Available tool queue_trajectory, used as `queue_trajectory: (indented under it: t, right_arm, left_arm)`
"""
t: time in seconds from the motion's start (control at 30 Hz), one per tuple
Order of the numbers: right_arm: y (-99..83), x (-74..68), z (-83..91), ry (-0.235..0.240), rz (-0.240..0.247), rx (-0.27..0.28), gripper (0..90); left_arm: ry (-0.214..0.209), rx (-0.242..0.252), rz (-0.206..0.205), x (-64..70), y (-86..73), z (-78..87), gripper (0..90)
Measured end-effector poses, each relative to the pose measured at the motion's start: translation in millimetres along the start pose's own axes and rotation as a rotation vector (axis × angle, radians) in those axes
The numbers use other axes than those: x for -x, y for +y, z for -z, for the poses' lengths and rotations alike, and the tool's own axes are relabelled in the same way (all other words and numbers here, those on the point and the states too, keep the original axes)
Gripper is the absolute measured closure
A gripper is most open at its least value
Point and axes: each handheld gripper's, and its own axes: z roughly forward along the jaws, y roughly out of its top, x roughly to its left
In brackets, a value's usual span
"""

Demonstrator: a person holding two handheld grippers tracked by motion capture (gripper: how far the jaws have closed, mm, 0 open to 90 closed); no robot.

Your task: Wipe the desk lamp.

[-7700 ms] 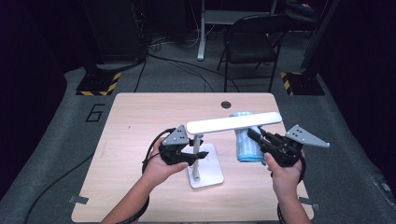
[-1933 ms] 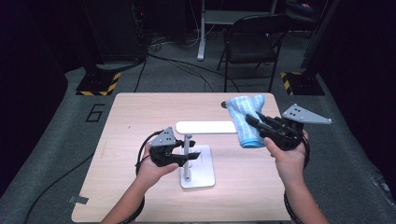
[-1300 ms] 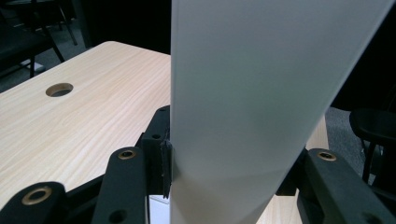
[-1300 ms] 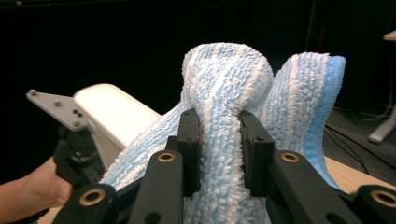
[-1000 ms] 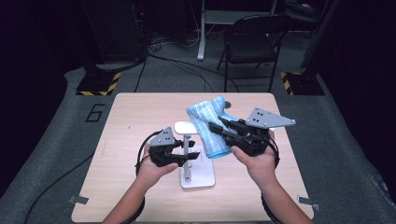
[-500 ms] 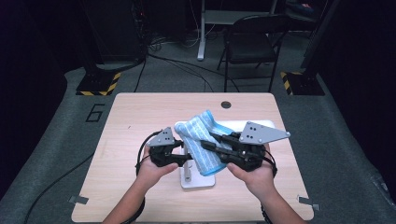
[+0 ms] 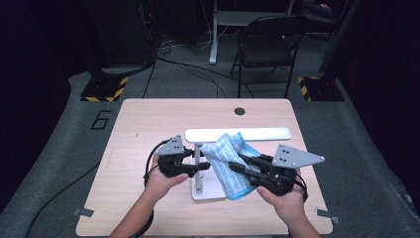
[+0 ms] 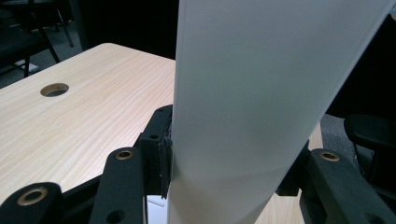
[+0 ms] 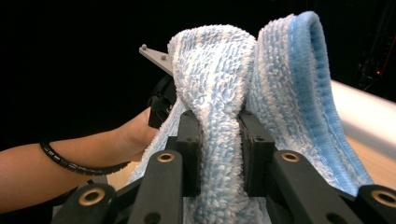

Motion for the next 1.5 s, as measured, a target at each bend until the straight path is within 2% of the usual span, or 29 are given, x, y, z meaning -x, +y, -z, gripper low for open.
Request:
queue_trajectory:
  t: [0.33,0.67,0.77,0.8,0.9,1.03,1.27,1.4,1.5]
  right_arm:
    - [-22.9,-1.8,7.8,-0.041,-0.019,-0.026,72.6]
    - [-48.9,12.1,10.6,-0.071,-0.115,-0.039,72.4]
    - [-54.6,16.2,10.1,-0.085,-0.126,-0.045,72.4]
    - [-56.7,17.5,10.0,-0.092,-0.132,-0.048,72.4]
    - [-63.3,22.4,9.3,-0.107,-0.148,-0.052,72.3]
    - [-74.1,30.5,7.6,-0.162,-0.156,-0.068,72.2]
    - [-94.8,49.2,7.4,-0.203,-0.22,-0.078,72.1]
    - [-106.2,61.0,9.6,-0.216,-0.281,-0.069,72.0]
    - [-111.7,66.0,11.8,-0.242,-0.291,-0.072,71.9]
  left_arm:
    - [-0.007,-0.007,0.006,-1.3,-6.1,-1.1,50.1]
    - [-0.007,-0.013,0.011,-2.1,-14.7,-2.4,49.5]
    - [-0.016,-0.013,0.014,-2.9,-17.1,-2.6,49.4]
    - [-0.006,-0.009,0.016,-2.4,-18.2,-2.8,49.3]
    - [-0.008,-0.009,0.012,-2.5,-20.1,-3.0,49.3]
    - [-0.01,-0.011,0.017,-2.4,-23.6,-2.9,49.2]
    - [-0.008,-0.016,0.02,-3.6,-28.8,-4.5,48.8]
    - [-0.016,-0.015,0.03,-4.8,-33.5,-5.9,48.5]
    - [-0.013,-0.021,0.031,-4.8,-35.6,-5.8,48.4]
